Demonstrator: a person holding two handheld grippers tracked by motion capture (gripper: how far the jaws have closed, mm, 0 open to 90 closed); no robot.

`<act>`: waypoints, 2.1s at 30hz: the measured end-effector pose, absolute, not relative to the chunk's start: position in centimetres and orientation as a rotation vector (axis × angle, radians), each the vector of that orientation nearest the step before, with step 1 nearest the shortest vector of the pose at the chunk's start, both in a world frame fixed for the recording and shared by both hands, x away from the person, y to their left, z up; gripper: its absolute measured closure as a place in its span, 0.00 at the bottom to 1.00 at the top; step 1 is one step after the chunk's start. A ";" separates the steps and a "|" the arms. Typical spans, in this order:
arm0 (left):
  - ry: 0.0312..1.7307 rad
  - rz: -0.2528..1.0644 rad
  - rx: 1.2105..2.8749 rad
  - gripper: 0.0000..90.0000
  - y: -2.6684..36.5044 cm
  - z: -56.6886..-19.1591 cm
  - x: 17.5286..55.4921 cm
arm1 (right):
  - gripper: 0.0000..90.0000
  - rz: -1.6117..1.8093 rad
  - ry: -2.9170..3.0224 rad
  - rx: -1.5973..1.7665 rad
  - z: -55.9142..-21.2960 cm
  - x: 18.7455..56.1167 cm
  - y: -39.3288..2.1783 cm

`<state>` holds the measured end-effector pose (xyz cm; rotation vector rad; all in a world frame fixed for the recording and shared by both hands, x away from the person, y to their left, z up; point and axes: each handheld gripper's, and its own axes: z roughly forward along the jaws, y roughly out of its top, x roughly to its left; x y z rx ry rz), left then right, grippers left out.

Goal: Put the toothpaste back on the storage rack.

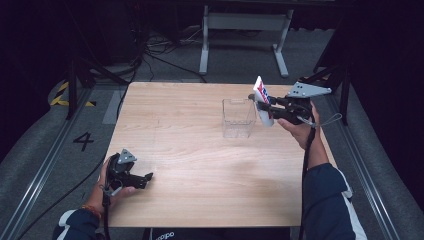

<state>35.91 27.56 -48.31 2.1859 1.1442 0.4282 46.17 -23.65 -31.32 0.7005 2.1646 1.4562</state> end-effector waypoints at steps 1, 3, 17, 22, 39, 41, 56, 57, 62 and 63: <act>1.144 0.429 2.185 0.00 27.6 -48.3 35.9 | 0.76 1.461 2.160 0.700 -31.3 46.3 -23.6; 1.144 0.428 2.186 0.00 27.6 -48.3 35.9 | 0.76 1.462 2.159 0.704 -31.3 46.4 -23.5; 1.144 0.428 2.186 0.00 27.6 -48.3 35.9 | 0.76 1.510 2.131 0.717 -31.6 47.4 -22.4; 1.144 0.429 2.186 0.00 27.6 -48.3 35.9 | 0.76 1.524 2.130 0.714 -31.8 47.8 -22.0; 1.144 0.428 2.185 0.00 27.6 -48.3 35.9 | 0.76 1.554 2.128 0.750 -33.3 49.5 -21.1; 1.144 0.428 2.186 0.00 27.6 -48.3 35.9 | 0.76 1.557 2.127 0.751 -33.5 49.7 -21.0; 1.144 0.428 2.186 0.00 27.6 -48.3 35.9 | 0.76 1.577 2.127 0.770 -34.7 50.7 -20.3; 1.144 0.428 2.186 0.00 27.6 -48.3 35.9 | 0.76 1.582 2.128 0.774 -34.9 50.8 -20.3; 1.144 0.428 2.185 0.00 27.6 -48.3 35.9 | 0.76 1.583 2.129 0.791 -35.7 51.2 -20.3; 1.144 0.429 2.186 0.00 27.6 -48.3 35.9 | 0.76 1.582 2.129 0.791 -35.9 51.3 -20.3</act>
